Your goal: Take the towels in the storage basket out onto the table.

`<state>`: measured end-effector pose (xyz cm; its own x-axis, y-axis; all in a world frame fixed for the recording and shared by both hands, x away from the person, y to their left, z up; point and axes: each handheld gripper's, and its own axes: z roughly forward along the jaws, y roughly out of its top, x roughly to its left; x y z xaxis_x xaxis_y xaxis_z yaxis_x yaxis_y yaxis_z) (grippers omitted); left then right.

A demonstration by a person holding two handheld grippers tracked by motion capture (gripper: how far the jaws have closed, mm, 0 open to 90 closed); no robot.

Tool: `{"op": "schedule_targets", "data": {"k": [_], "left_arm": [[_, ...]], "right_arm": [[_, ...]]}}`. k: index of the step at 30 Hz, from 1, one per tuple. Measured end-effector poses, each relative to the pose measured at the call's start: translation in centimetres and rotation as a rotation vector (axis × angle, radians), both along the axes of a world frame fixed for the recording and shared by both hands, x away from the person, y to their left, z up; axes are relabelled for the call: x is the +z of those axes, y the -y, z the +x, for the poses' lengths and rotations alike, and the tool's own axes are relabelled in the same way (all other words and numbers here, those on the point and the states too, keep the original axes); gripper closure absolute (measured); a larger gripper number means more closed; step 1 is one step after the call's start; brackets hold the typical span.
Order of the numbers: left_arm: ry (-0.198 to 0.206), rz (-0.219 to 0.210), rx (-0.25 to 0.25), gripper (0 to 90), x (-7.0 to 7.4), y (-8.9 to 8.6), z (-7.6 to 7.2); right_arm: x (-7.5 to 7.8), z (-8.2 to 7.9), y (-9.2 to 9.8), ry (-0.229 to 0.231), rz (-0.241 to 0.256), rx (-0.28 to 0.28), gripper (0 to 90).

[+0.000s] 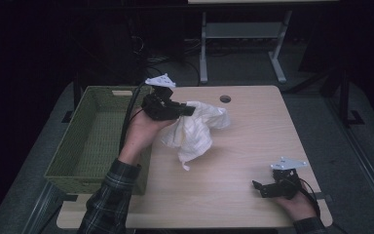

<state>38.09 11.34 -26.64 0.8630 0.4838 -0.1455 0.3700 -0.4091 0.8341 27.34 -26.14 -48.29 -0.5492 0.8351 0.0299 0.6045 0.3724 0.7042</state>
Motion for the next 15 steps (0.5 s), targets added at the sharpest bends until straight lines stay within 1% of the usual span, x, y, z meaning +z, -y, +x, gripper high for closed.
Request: {"op": "schedule_targets", "data": {"k": [7,15], "left_arm": [[-0.012,0.005,-0.03,84.0,-1.4,2.6,0.1],[-0.038,0.016,-0.048,84.0,-3.9,5.3,-0.1]], "right_arm": [[0.0,0.0,0.0,0.0,0.0,0.0,2.1],[0.0,0.0,0.0,-0.003,0.001,-0.002,2.1]]}}
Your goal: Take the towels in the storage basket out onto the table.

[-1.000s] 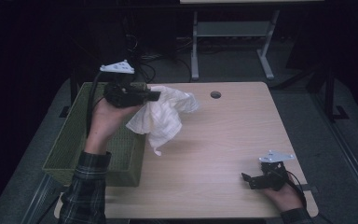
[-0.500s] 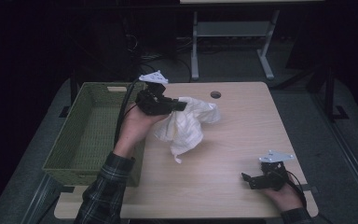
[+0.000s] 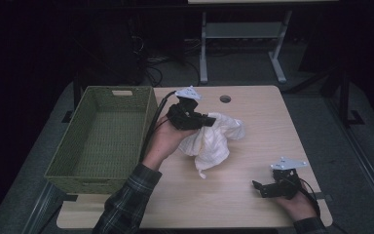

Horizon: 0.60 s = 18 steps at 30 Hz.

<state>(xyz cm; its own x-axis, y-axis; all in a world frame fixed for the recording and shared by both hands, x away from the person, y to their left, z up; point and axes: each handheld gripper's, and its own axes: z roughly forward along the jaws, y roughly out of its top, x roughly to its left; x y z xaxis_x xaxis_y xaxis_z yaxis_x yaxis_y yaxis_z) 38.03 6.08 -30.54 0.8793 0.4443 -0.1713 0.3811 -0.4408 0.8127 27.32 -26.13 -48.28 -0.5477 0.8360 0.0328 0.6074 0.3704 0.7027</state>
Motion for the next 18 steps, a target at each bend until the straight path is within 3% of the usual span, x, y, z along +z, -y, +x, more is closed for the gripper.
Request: {"op": "schedule_targets", "data": {"k": [8,18], "left_arm": [[-0.052,0.021,-0.019,84.0,-3.5,2.2,-0.4],[-0.103,0.087,-0.036,83.9,-7.7,4.0,-0.6]], "right_arm": [[0.0,0.0,0.0,0.001,-0.001,0.001,2.1],[0.0,0.0,0.0,0.002,-0.003,0.003,2.1]]}}
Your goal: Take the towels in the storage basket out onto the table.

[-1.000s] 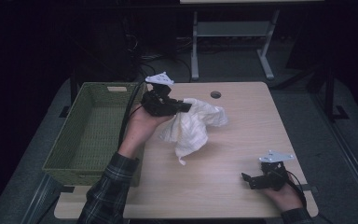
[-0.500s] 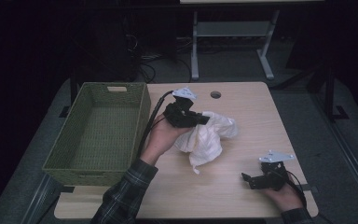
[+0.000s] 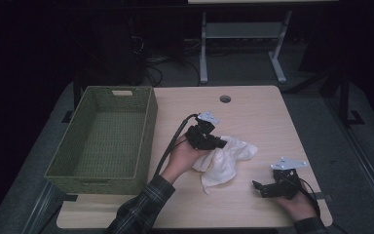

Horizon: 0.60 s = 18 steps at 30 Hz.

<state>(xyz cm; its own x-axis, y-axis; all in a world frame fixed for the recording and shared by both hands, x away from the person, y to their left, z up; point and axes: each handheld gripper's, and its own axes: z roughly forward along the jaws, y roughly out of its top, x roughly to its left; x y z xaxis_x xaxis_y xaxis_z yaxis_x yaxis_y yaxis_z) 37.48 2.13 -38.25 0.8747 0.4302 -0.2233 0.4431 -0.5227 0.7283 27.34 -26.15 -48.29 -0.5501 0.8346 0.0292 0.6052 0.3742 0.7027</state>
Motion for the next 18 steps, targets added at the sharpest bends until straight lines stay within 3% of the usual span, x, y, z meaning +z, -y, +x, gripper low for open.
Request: {"op": "schedule_targets", "data": {"k": [10,13,14,16,18], "left_arm": [[-0.043,0.061,-0.008,81.9,-4.0,1.2,0.4],[-0.044,0.073,-0.013,73.1,-4.4,1.2,0.4],[-0.038,0.073,-0.011,63.9,-4.4,1.1,0.3],[-0.027,0.074,-0.016,56.3,-4.1,0.9,0.2],[-0.011,0.069,-0.011,52.7,-3.7,0.5,-0.1]], "right_arm": [[0.0,0.0,0.0,-0.001,0.002,-0.001,2.1],[0.0,0.0,0.0,0.0,0.0,0.0,2.1],[0.0,0.0,0.0,-0.001,0.0,0.0,2.2],[0.0,0.0,0.0,0.0,0.0,0.0,2.1],[0.0,0.0,0.0,0.001,0.0,0.001,2.2]]}}
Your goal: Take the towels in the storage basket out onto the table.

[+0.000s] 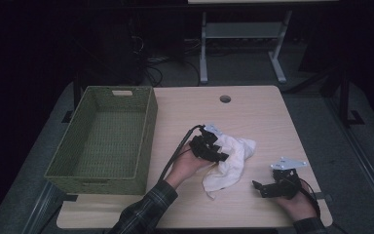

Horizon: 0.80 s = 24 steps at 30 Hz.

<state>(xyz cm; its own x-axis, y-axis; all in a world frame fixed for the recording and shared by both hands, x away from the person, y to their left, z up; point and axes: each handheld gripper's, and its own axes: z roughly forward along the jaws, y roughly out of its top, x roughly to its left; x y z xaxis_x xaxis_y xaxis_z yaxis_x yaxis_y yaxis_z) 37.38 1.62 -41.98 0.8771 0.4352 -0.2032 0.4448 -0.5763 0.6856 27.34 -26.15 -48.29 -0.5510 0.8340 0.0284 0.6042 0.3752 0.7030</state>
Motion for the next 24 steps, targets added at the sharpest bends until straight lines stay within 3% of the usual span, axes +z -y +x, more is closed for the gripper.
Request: {"op": "schedule_targets", "data": {"k": [1,4,5,9,11,16,18,24], "left_arm": [[0.012,0.008,-0.005,48.3,0.3,-0.3,-0.1],[0.038,0.0,-0.002,47.2,1.0,-1.5,-0.6],[0.039,-0.008,0.005,47.3,1.2,-1.8,-0.7],[0.062,0.005,0.02,50.1,1.7,-3.5,-1.4],[0.064,0.005,0.027,52.9,1.7,-4.3,-1.8],[0.07,0.009,0.052,55.3,1.3,-5.7,-2.8],[0.072,0.024,0.045,55.3,1.1,-6.1,-3.1],[0.064,0.034,0.058,55.2,0.0,-6.9,-4.0]], "right_arm": [[0.0,0.0,0.0,0.0,0.0,0.0,2.2],[0.0,0.0,0.0,0.0,-0.002,0.0,2.6],[0.3,-0.2,0.0,-0.005,-0.001,0.011,12.1],[0.8,-0.3,-0.1,-0.013,-0.004,0.026,19.0],[1.1,-0.4,-0.1,-0.013,0.019,0.034,22.9],[1.7,-0.8,-0.5,-0.006,0.07,0.053,32.4],[2.0,-1.0,-1.2,-0.004,0.09,0.085,38.8],[2.1,-1.1,-3.0,-0.005,0.091,0.141,46.6]]}}
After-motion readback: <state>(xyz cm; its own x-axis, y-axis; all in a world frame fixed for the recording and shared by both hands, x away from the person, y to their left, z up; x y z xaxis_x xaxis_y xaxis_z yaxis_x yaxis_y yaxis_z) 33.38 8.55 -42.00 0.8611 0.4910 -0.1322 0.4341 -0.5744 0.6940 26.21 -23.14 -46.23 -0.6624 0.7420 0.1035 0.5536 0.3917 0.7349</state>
